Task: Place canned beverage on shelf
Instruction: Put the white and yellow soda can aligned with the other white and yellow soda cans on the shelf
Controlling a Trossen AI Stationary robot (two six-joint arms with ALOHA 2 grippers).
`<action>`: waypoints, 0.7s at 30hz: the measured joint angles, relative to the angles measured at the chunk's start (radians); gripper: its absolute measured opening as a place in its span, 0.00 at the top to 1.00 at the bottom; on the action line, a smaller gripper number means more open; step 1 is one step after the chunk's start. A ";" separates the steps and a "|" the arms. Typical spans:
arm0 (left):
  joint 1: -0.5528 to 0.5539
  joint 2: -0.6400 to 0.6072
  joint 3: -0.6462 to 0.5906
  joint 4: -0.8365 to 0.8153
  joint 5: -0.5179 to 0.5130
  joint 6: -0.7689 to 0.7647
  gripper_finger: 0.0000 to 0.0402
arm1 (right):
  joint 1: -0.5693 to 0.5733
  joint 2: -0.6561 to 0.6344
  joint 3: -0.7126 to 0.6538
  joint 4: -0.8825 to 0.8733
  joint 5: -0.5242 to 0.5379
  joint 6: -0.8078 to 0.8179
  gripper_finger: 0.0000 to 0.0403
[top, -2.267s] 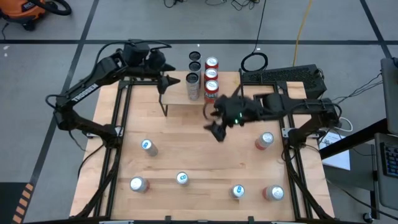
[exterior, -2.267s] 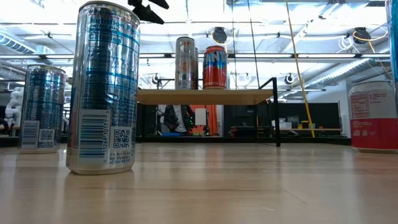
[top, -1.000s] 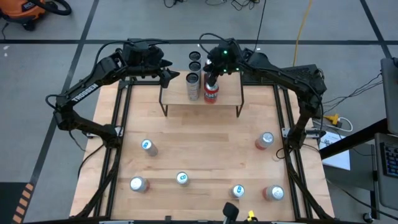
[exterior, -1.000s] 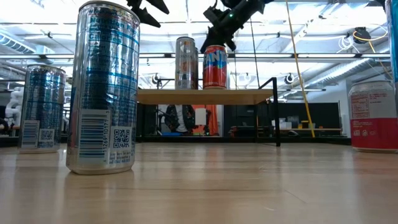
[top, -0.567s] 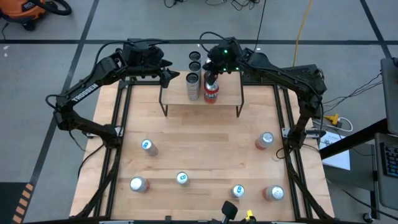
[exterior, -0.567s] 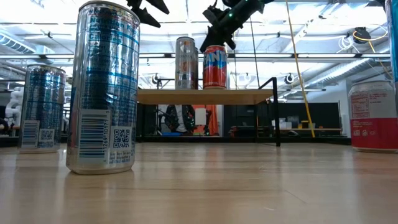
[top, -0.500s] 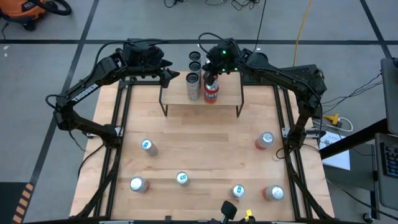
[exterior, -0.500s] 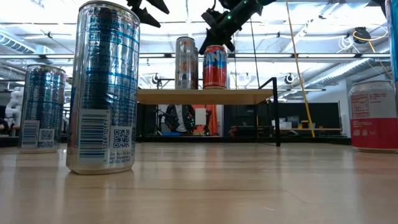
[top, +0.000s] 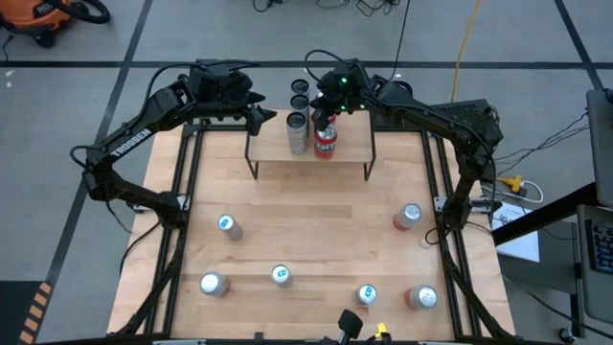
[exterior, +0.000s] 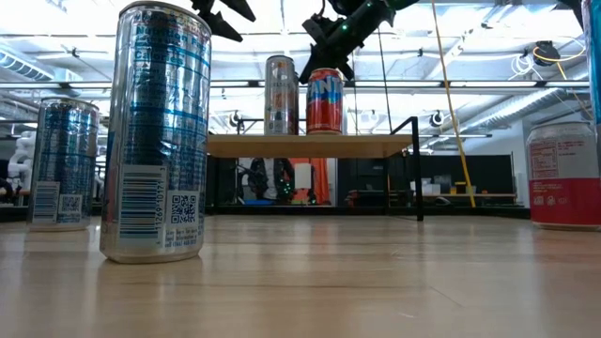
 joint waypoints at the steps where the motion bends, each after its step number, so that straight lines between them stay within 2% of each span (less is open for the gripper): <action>1: 0.000 0.000 0.000 0.000 0.000 0.001 0.20 | 0.000 0.000 0.000 0.001 0.000 0.002 1.00; 13: 0.000 0.000 0.000 -0.005 0.000 0.003 0.20 | 0.012 0.000 0.000 0.002 -0.002 0.023 1.00; 21: 0.000 0.000 0.000 -0.066 0.000 0.003 0.20 | 0.020 -0.009 0.000 -0.025 0.001 0.022 1.00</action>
